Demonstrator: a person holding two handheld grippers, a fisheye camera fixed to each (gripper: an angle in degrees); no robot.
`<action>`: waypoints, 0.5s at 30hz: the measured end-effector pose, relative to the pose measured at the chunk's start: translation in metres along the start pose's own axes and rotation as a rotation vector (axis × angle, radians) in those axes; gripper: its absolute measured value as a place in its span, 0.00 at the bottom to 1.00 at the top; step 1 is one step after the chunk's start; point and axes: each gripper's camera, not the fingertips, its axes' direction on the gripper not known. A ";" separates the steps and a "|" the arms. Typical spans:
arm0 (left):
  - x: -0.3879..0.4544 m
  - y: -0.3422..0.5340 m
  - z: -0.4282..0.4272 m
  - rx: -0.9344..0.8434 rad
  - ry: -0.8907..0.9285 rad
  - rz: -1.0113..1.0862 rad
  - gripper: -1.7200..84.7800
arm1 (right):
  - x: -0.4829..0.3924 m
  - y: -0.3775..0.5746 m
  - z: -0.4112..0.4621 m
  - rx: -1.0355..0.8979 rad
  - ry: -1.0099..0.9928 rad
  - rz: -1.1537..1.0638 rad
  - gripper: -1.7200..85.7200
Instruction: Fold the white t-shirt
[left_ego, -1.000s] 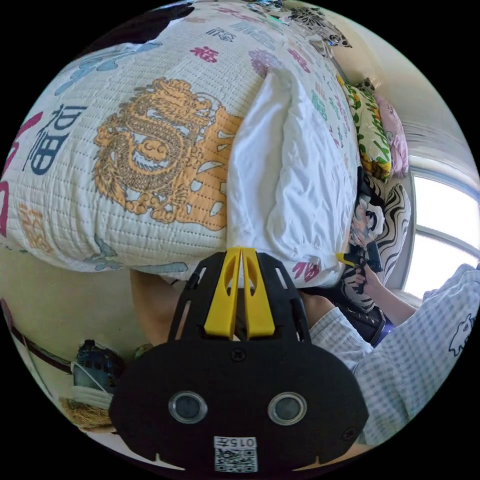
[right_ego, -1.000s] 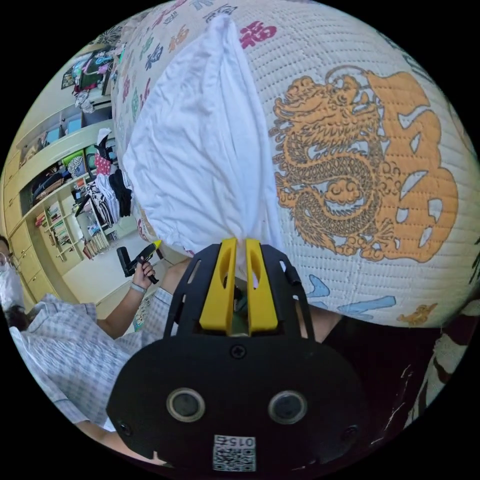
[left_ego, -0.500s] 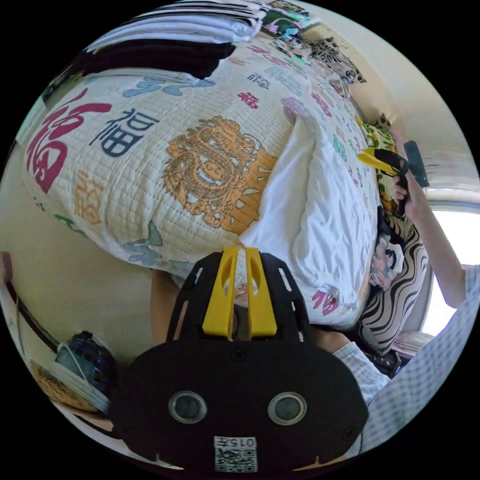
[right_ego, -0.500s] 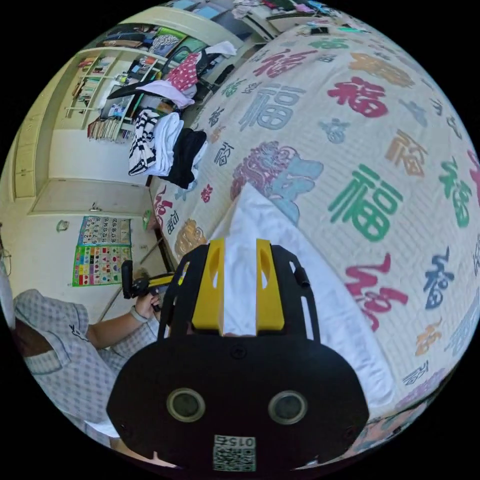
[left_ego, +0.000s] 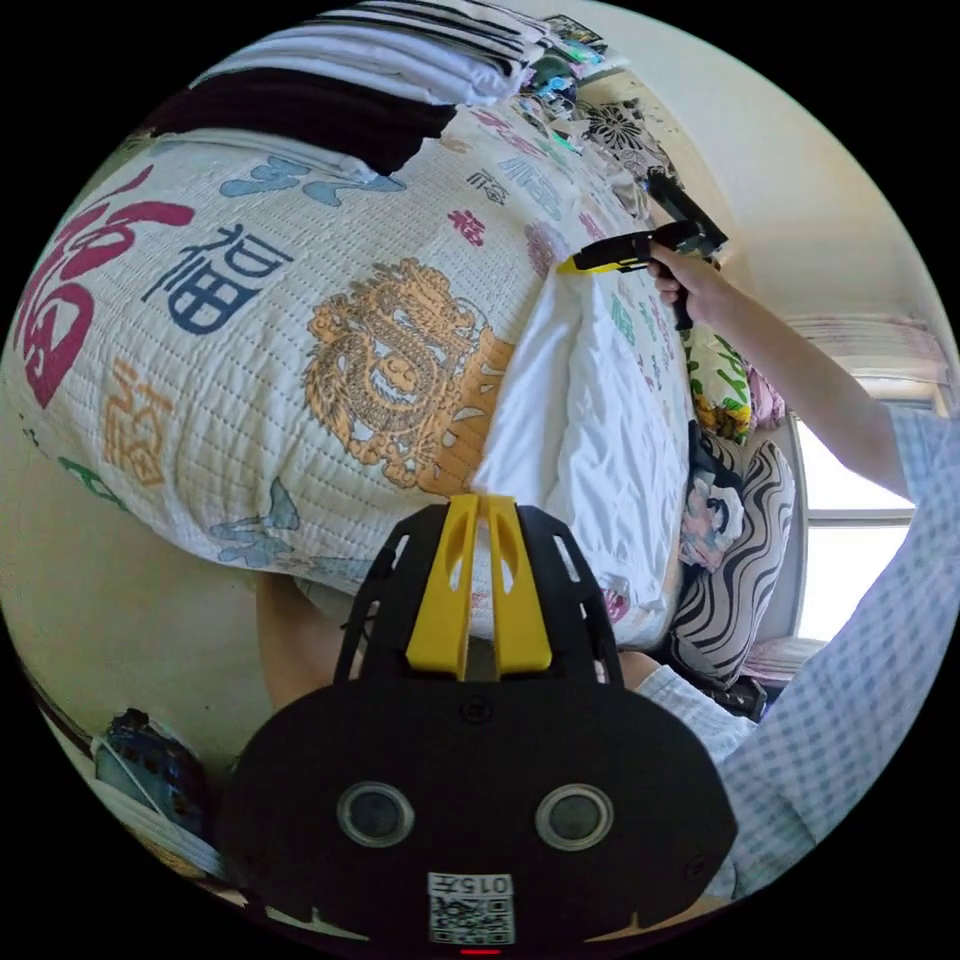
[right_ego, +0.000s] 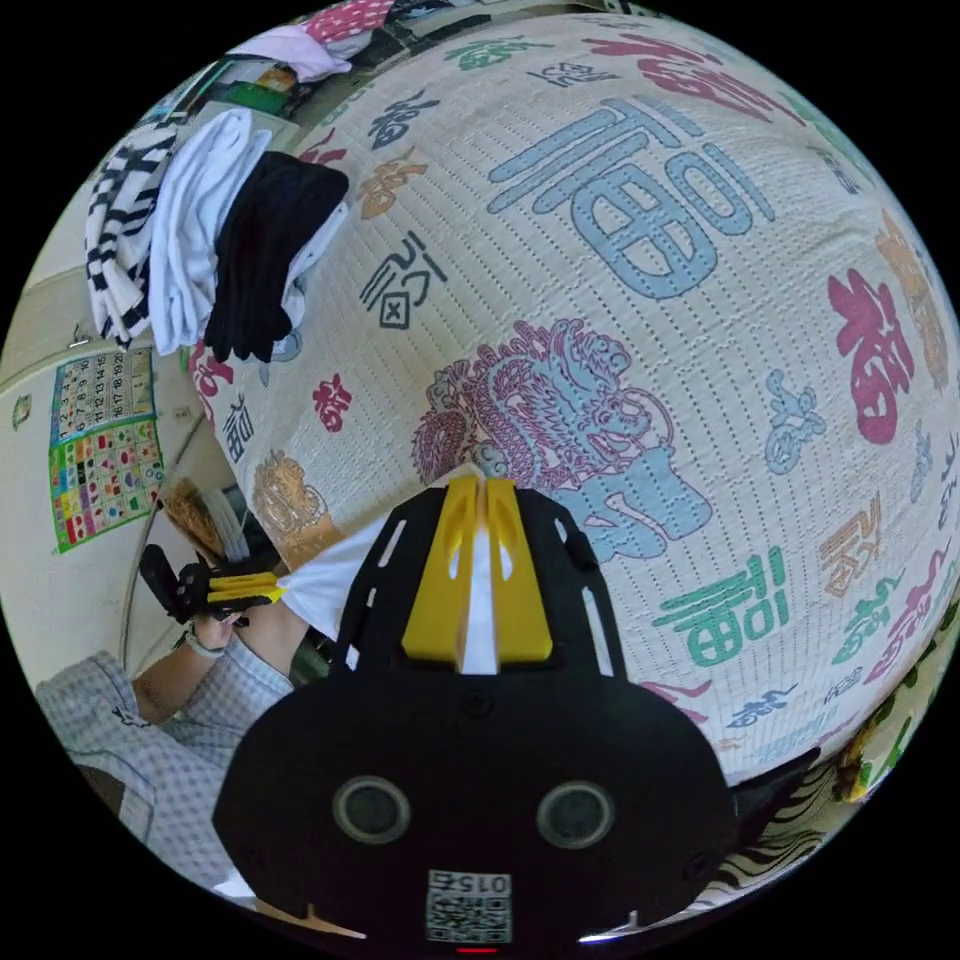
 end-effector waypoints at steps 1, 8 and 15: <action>0.006 0.004 0.000 0.010 0.024 0.027 0.02 | -0.001 0.003 -0.007 0.001 -0.023 -0.033 0.03; 0.108 0.028 0.016 -0.058 0.147 0.303 0.02 | 0.034 0.087 -0.079 0.225 -0.370 -0.148 0.02; 0.235 0.053 0.116 -0.219 0.302 0.597 0.02 | 0.126 0.265 -0.125 0.434 -0.548 -0.123 0.02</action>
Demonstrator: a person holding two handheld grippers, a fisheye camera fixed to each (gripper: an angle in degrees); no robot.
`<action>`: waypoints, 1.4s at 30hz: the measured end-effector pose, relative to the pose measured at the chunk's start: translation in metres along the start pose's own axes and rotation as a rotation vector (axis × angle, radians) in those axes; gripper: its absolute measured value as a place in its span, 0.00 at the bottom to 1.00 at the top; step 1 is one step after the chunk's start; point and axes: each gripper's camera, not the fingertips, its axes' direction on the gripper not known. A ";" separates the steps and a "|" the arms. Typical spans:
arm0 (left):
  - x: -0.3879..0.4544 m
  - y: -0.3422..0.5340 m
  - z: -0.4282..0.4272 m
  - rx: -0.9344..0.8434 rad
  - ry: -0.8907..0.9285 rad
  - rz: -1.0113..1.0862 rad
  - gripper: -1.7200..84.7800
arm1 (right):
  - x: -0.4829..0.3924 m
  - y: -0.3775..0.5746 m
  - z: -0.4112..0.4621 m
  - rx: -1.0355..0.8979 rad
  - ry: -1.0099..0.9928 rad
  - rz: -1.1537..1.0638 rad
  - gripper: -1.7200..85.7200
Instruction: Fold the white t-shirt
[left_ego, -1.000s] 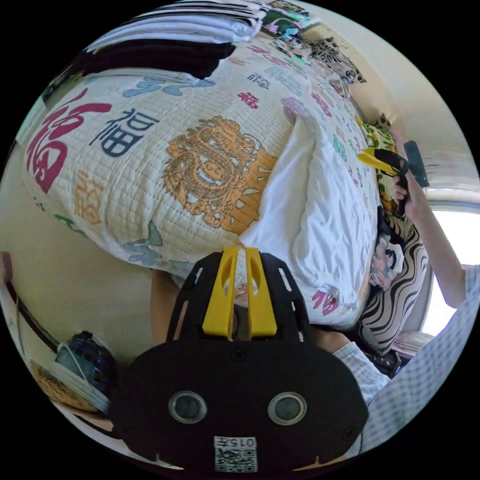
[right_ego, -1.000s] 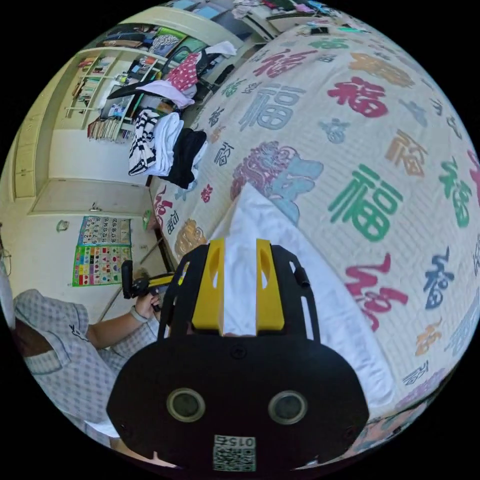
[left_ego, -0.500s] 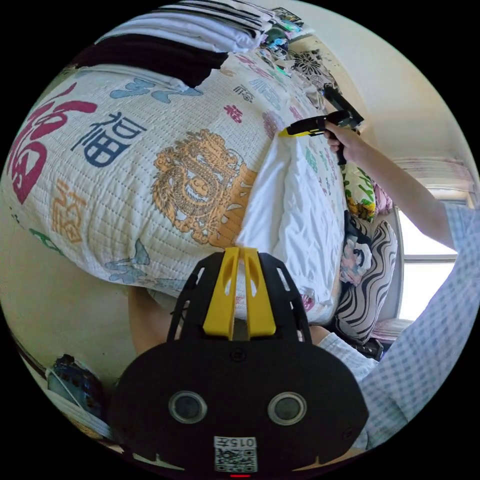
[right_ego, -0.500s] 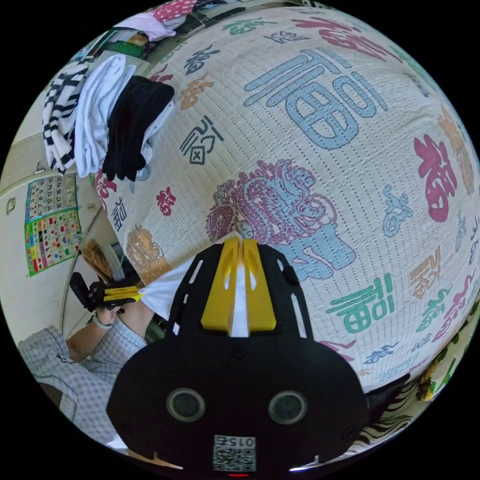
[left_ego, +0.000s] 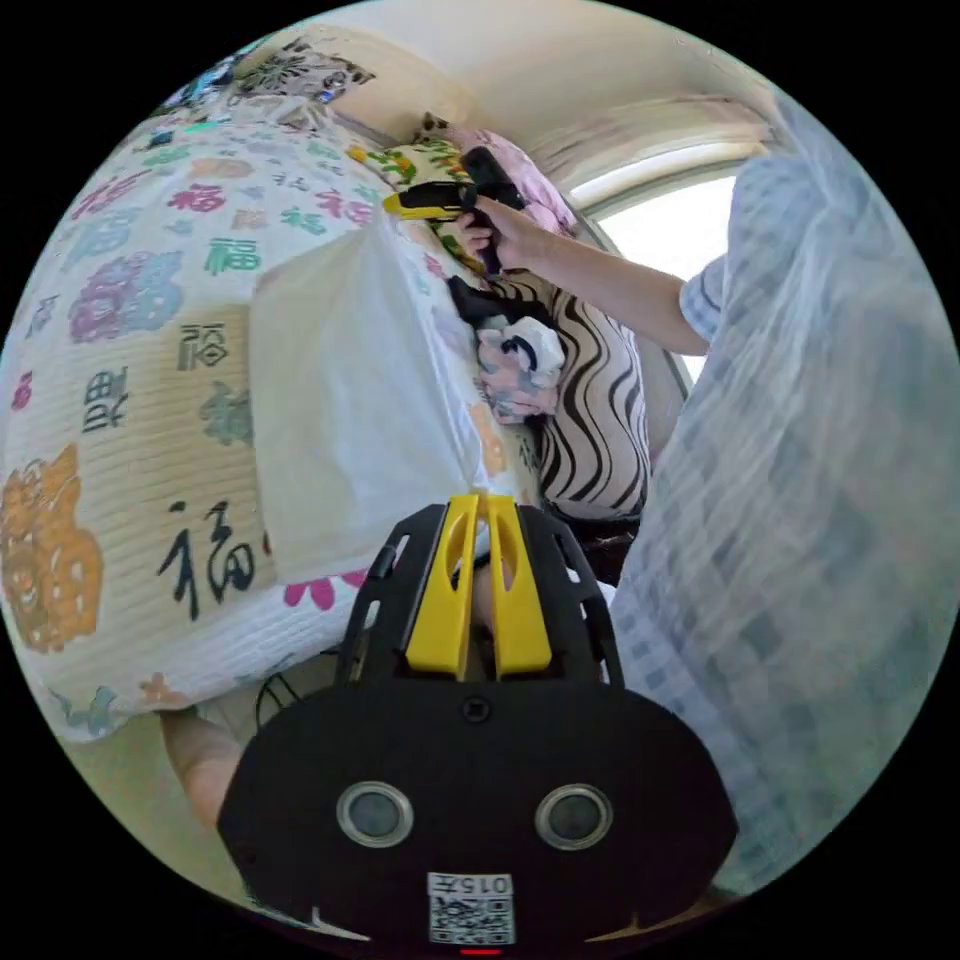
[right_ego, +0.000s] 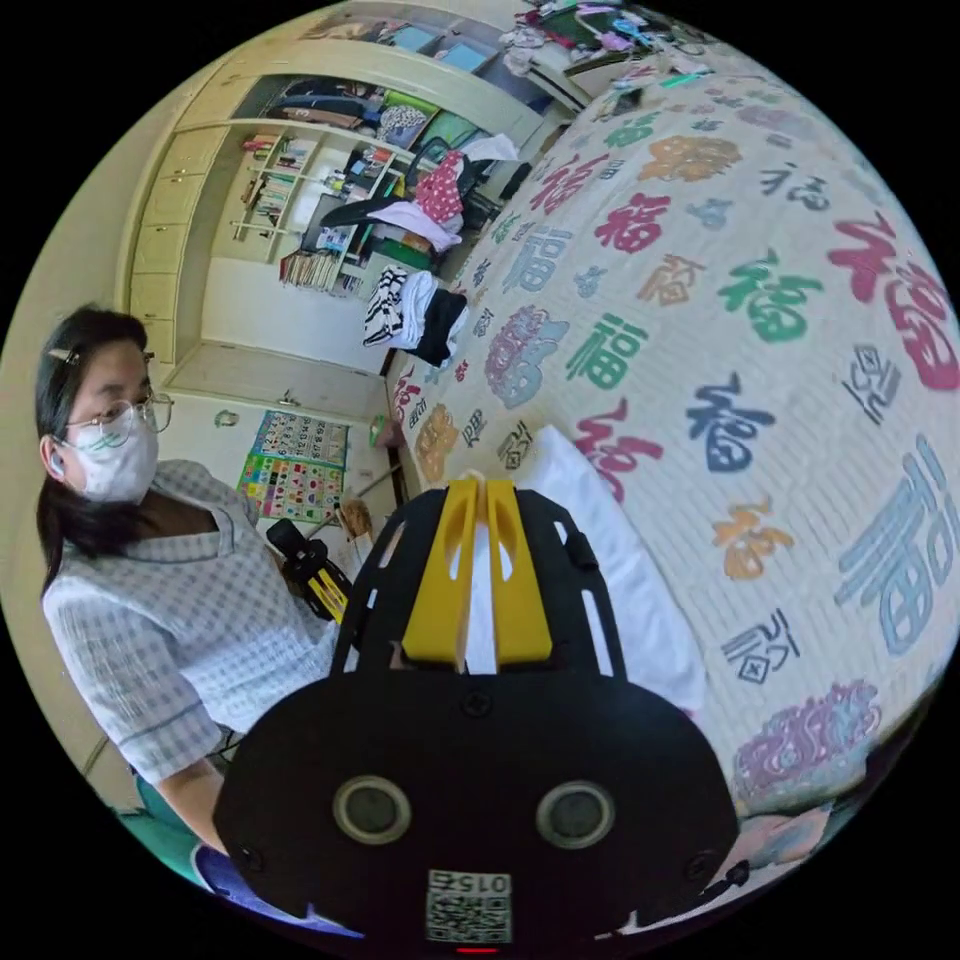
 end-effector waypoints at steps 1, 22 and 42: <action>0.010 -0.010 0.033 -0.029 0.028 0.053 0.02 | 0.011 0.026 -0.018 0.026 -0.012 0.024 0.02; -0.030 -0.121 0.312 -0.419 0.226 0.217 0.03 | 0.058 0.248 -0.140 0.289 0.143 0.266 0.09; -0.279 -0.321 0.270 -0.138 0.009 0.097 0.01 | -0.004 0.366 -0.085 0.217 0.092 0.355 0.01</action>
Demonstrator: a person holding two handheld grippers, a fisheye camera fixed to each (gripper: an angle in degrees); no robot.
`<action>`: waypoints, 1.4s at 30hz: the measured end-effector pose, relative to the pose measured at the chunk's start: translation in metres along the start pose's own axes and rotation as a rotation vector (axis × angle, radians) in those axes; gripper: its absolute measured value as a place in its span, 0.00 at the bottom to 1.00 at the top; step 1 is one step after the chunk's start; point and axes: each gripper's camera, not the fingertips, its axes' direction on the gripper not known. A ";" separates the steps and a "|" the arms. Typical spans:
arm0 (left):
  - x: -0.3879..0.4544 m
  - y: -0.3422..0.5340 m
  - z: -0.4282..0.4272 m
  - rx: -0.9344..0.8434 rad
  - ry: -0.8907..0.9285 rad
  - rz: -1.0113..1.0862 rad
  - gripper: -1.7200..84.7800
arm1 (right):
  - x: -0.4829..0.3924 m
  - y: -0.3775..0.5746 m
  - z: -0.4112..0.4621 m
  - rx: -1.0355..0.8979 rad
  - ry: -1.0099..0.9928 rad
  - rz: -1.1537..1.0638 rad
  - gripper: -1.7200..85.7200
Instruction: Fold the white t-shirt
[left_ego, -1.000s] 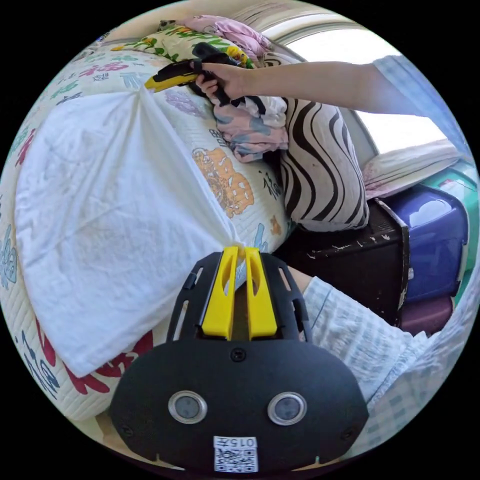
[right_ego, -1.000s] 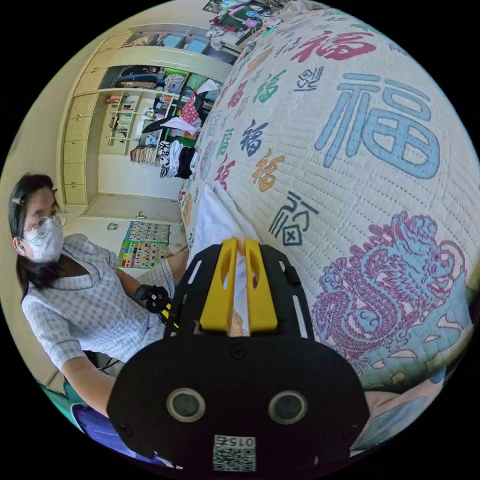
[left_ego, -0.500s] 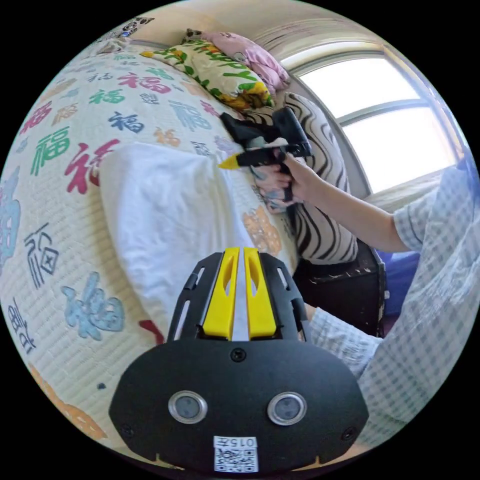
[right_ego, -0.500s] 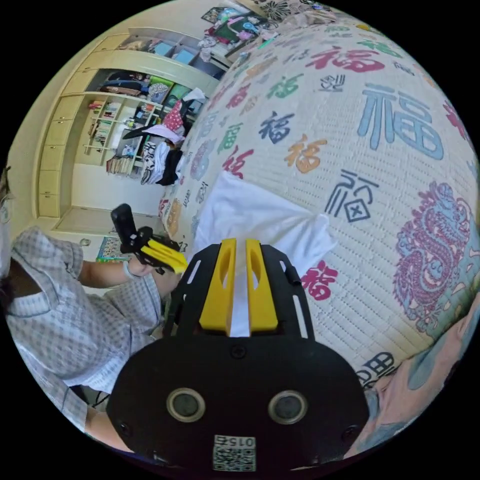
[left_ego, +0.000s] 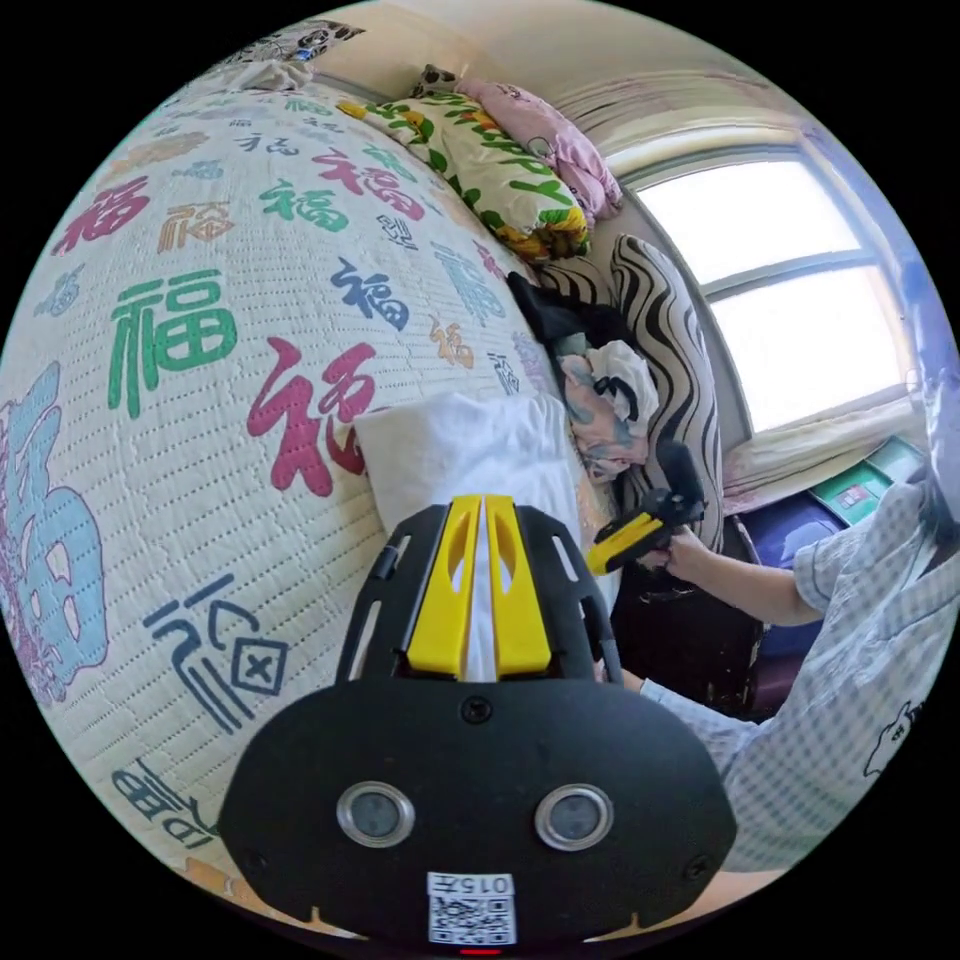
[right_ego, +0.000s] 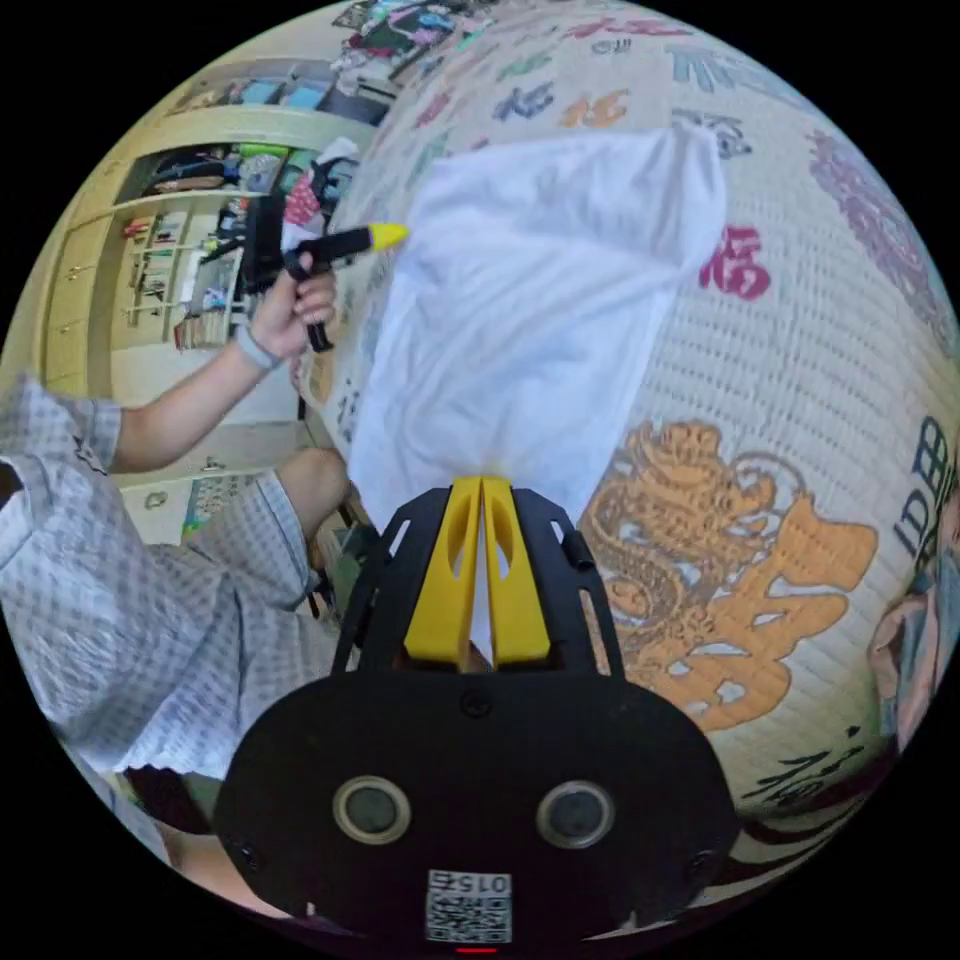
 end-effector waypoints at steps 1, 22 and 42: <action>-0.008 -0.007 0.008 -0.033 -0.009 -0.008 0.01 | 0.003 0.010 0.013 -0.093 0.046 0.025 0.01; -0.150 -0.075 0.027 -0.050 0.287 -0.129 0.11 | 0.131 0.027 -0.088 0.117 -0.194 0.124 0.11; -0.055 -0.104 -0.016 -0.023 0.140 0.362 0.05 | 0.082 0.068 -0.124 0.184 -0.082 -0.274 0.04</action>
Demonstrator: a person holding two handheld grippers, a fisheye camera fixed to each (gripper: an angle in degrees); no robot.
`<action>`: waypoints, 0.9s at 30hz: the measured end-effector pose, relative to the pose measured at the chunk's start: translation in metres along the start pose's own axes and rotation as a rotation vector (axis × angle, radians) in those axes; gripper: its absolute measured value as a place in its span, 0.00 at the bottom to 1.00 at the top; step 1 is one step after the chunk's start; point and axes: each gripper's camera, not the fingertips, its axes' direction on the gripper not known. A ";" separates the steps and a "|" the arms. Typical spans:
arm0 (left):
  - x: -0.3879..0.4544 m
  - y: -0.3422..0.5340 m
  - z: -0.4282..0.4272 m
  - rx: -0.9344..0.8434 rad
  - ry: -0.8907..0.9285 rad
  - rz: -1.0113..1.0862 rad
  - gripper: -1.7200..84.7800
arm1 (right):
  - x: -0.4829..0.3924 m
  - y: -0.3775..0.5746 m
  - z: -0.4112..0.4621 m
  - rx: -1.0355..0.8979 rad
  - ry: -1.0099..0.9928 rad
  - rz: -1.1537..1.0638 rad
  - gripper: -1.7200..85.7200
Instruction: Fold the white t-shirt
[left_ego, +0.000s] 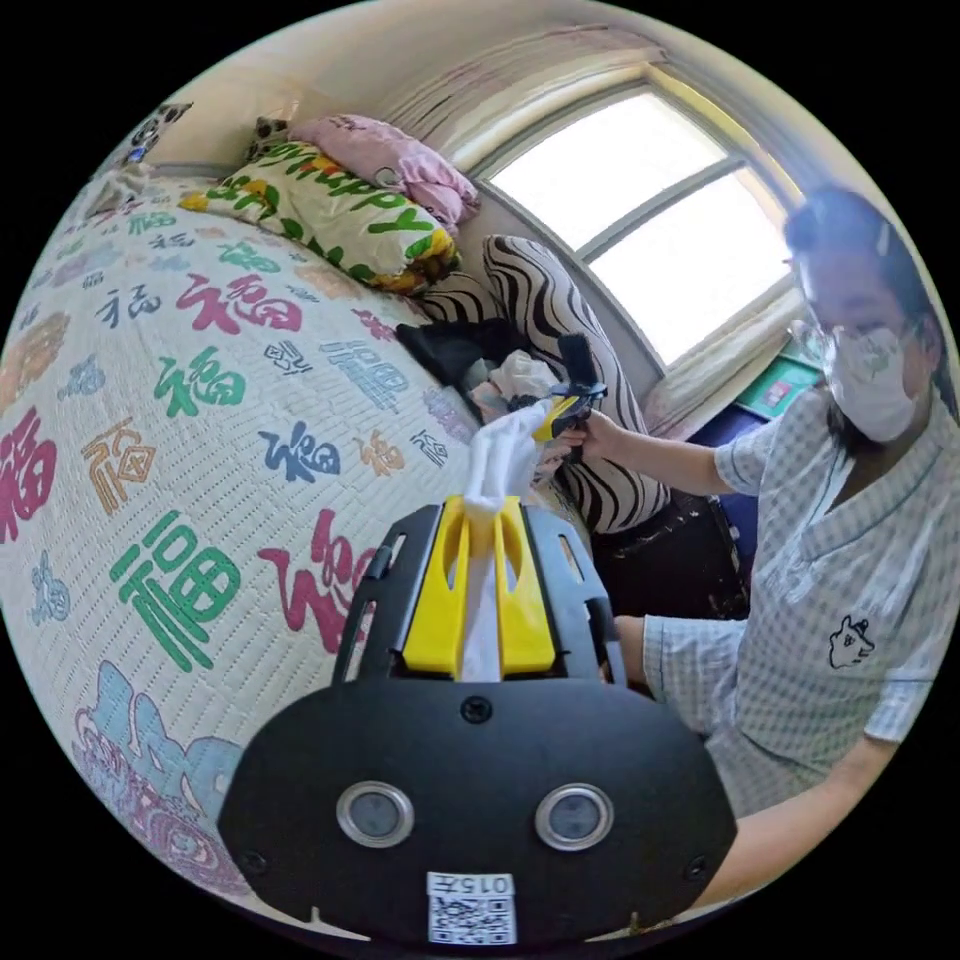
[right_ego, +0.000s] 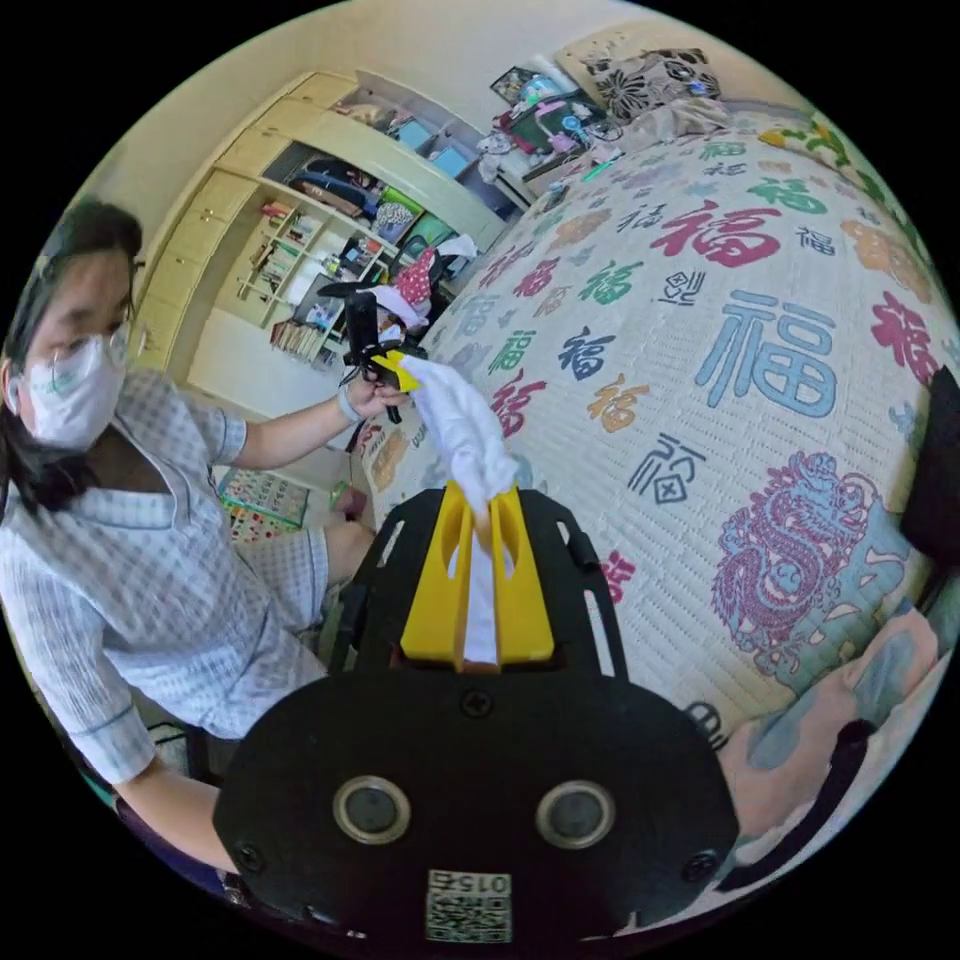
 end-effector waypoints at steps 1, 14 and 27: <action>0.020 0.009 0.002 -0.007 -0.012 0.044 0.05 | -0.013 0.011 0.004 -0.032 0.037 -0.034 0.05; 0.127 0.138 0.110 -0.377 -0.234 -0.137 0.07 | -0.029 0.129 0.124 -0.343 0.123 0.173 0.07; 0.196 0.086 0.171 -0.457 -0.244 -0.116 0.02 | -0.033 0.110 0.182 -0.256 0.063 0.238 0.02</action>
